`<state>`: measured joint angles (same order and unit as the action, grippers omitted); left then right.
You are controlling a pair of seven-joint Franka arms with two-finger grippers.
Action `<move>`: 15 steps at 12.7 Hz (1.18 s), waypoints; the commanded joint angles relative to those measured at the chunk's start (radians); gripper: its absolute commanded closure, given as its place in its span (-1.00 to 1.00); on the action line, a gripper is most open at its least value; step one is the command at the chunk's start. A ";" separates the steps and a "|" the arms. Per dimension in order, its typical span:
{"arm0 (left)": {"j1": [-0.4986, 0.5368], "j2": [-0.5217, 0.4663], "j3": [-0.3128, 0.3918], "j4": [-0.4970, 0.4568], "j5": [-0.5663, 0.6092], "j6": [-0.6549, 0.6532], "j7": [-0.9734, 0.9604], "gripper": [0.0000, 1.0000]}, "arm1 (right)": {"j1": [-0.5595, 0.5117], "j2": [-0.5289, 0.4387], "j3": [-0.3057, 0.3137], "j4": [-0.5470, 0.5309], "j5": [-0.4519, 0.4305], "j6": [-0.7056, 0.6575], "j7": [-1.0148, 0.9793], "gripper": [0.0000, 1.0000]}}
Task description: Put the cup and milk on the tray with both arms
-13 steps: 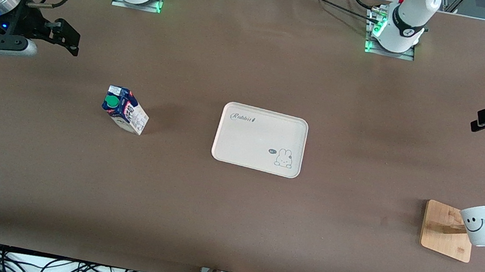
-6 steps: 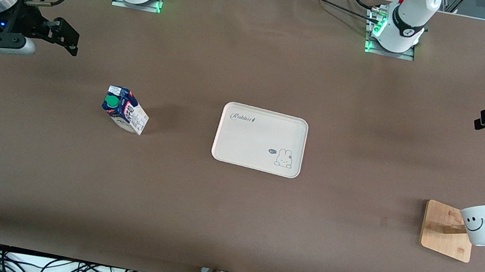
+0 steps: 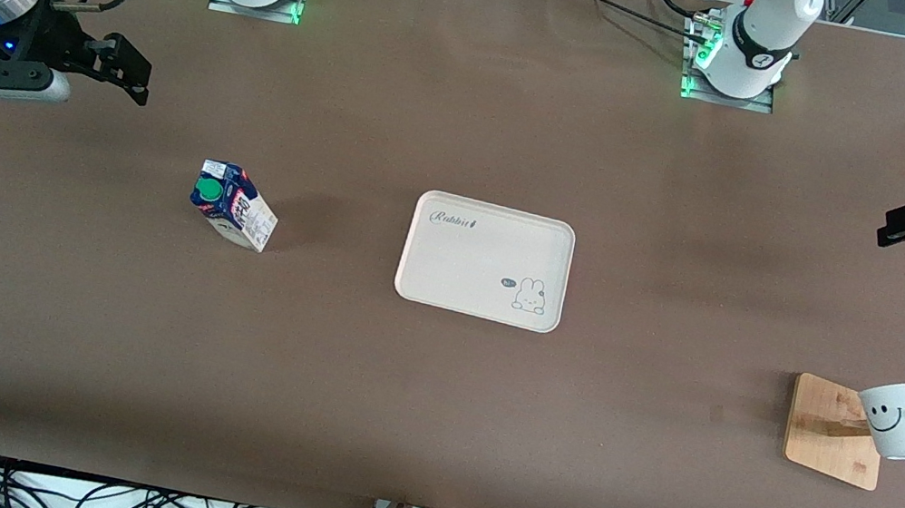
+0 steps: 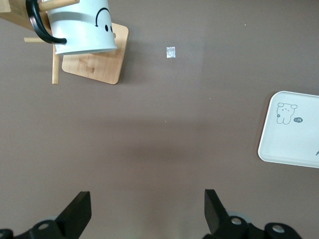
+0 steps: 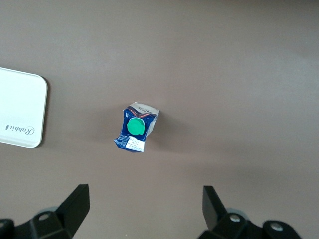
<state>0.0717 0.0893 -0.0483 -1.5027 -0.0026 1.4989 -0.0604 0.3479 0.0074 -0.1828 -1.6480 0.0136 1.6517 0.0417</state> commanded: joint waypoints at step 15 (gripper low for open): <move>-0.001 0.023 -0.027 0.021 0.001 0.046 -0.065 -1.00 | 0.008 -0.020 0.003 -0.013 -0.009 0.003 0.017 -1.00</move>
<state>0.0676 0.1027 -0.0673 -1.5011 -0.0025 1.5375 -0.1140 0.3515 0.0073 -0.1824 -1.6480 0.0136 1.6518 0.0417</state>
